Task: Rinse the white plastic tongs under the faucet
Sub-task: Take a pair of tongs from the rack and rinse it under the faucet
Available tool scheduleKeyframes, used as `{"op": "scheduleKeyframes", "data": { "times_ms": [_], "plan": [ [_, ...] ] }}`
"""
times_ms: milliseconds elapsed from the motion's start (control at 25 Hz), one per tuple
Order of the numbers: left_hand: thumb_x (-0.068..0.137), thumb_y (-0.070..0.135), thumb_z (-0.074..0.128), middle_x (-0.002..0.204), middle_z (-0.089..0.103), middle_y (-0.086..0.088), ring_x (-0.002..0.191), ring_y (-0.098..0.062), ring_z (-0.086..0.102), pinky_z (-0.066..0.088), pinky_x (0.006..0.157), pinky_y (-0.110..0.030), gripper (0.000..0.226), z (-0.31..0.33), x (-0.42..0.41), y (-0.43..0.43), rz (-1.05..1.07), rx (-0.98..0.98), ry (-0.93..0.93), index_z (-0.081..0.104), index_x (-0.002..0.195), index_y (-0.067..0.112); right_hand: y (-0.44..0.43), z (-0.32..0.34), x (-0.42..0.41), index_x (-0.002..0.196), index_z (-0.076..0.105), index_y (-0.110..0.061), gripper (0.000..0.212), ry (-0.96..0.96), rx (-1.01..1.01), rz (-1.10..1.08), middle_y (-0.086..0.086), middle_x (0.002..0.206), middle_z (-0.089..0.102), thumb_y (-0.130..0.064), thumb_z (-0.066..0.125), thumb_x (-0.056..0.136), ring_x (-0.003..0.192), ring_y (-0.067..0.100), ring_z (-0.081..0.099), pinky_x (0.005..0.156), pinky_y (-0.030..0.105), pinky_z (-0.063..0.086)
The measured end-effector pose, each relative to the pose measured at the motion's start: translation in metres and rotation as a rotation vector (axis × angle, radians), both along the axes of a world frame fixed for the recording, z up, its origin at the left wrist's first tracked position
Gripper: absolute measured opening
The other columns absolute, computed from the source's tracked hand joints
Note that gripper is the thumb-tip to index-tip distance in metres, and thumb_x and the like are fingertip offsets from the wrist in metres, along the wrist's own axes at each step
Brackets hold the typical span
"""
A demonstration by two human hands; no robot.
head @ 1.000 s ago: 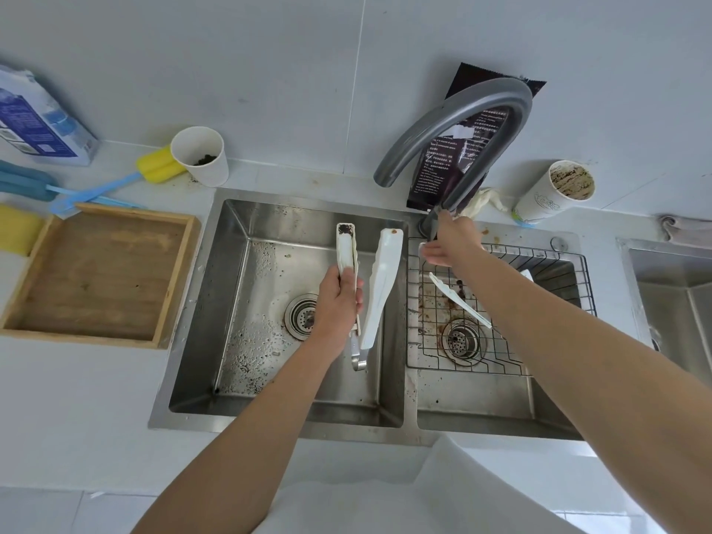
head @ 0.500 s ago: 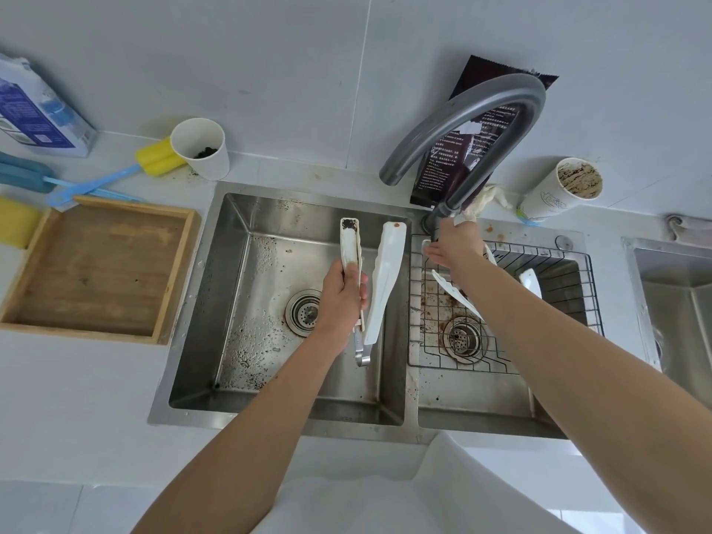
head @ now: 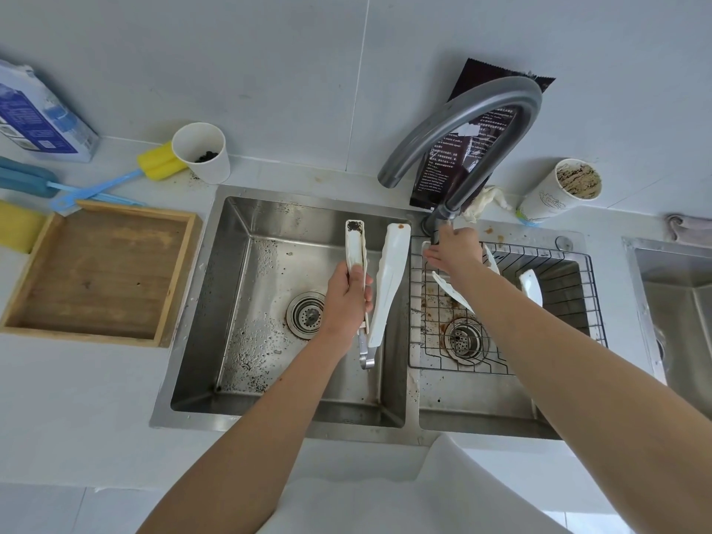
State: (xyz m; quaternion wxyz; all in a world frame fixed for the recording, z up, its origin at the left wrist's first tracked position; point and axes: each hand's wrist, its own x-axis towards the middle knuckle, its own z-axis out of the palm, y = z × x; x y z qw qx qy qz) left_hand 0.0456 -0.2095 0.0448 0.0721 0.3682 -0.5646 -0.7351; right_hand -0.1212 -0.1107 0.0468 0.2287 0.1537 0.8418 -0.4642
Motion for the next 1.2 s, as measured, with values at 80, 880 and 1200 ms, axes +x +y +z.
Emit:
{"op": "scheduleKeyframes", "data": {
  "times_ms": [80, 880, 1200],
  "plan": [
    [0.107, 0.019, 0.033, 0.061, 0.043, 0.004, 0.048, -0.004, 0.039, 0.038, 0.045, -0.017, 0.028, 0.000, -0.001, 0.000, -0.001, -0.003, 0.003, 0.047, 0.083, 0.014, 0.000, -0.001, 0.000, 0.095, 0.048, -0.007, 0.019, 0.001, -0.009, 0.001, 0.024, 0.106, 0.069, -0.024, 0.042, 0.100, 0.088, 0.031, 0.073, 0.085, 0.048, 0.059],
    [0.107, 0.014, 0.032, 0.073, 0.048, 0.001, 0.047, 0.006, 0.047, 0.041, 0.048, -0.008, 0.022, 0.007, -0.010, 0.003, -0.005, 0.004, 0.007, 0.046, 0.092, 0.007, 0.014, 0.027, 0.068, 0.147, 0.031, -0.025, 0.053, 0.093, -0.238, 0.082, 0.002, 0.106, 0.067, -0.042, 0.046, 0.100, 0.098, 0.018, 0.069, 0.092, 0.042, 0.056],
    [0.106, 0.016, 0.035, 0.082, 0.061, 0.001, 0.060, 0.002, 0.062, 0.055, 0.061, -0.017, 0.018, 0.008, -0.028, 0.014, -0.024, 0.071, -0.024, 0.052, 0.099, 0.011, 0.049, 0.033, 0.134, 0.128, 0.045, -0.031, 0.052, 0.063, -0.238, 0.446, -0.003, 0.116, 0.068, -0.062, 0.057, 0.088, 0.105, 0.008, 0.067, 0.094, 0.044, 0.055]
  ]
}}
